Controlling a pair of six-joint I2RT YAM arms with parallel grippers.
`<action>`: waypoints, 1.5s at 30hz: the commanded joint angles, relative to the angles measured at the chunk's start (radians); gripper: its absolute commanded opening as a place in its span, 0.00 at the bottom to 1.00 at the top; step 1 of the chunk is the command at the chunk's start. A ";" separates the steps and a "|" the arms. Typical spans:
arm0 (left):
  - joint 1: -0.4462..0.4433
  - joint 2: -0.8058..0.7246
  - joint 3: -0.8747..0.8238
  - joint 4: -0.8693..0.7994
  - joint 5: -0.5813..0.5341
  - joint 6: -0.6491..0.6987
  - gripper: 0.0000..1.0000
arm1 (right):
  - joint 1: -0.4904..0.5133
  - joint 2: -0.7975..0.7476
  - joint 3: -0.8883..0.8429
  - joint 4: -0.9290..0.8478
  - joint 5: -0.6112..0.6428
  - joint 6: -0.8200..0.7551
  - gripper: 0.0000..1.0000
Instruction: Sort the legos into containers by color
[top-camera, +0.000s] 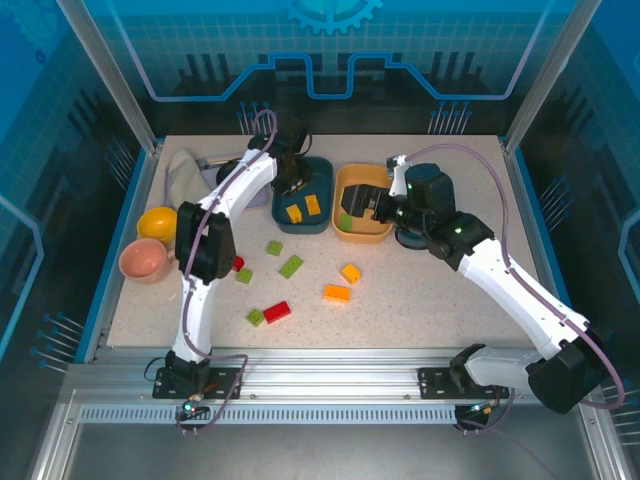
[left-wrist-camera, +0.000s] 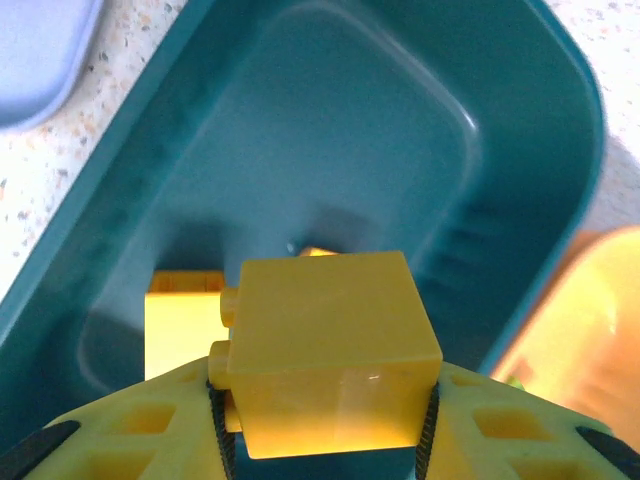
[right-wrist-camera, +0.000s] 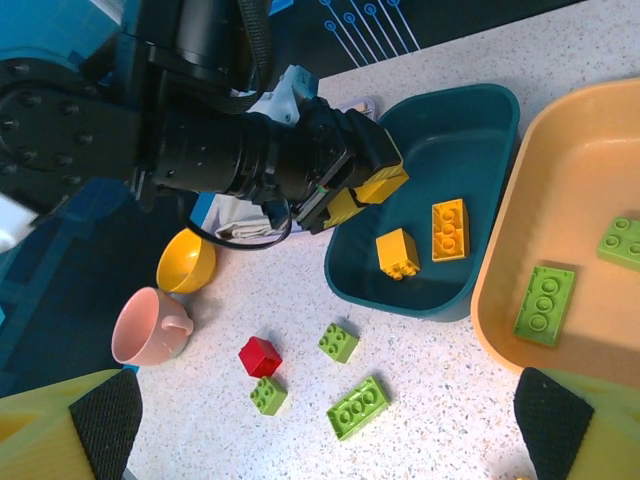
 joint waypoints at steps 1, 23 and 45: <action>0.029 0.065 0.088 -0.055 -0.002 0.049 0.38 | -0.023 0.007 0.017 0.012 -0.027 0.024 0.99; 0.041 -0.003 0.236 -0.111 0.082 0.025 0.73 | 0.126 0.133 0.103 -0.263 0.090 -0.226 0.92; 0.038 -1.630 -1.180 -0.133 0.074 -0.006 0.91 | 0.479 1.042 0.883 -0.830 0.419 0.507 0.84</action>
